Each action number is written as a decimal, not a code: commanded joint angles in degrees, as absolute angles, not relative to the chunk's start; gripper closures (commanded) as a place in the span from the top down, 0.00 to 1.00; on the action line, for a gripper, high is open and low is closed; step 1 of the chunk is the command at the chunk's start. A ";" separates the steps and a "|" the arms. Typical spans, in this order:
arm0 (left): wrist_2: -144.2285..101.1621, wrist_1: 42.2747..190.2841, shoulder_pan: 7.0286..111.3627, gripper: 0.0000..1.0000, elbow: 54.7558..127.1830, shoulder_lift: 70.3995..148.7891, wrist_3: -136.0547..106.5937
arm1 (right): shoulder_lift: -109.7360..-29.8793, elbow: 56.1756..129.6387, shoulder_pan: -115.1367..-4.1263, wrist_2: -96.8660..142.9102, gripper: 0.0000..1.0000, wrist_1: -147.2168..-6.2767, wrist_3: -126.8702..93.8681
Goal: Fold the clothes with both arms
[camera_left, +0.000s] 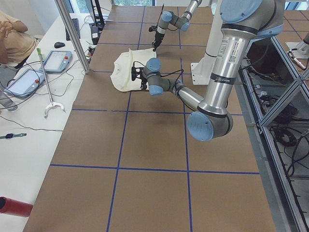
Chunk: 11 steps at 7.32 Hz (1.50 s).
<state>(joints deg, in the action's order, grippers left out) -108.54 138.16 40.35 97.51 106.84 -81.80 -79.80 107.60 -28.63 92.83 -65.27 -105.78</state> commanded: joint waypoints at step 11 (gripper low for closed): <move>-107.41 131.98 27.02 0.83 101.86 114.77 -104.84 | -92.05 124.65 -20.34 93.62 1.00 -64.95 -106.96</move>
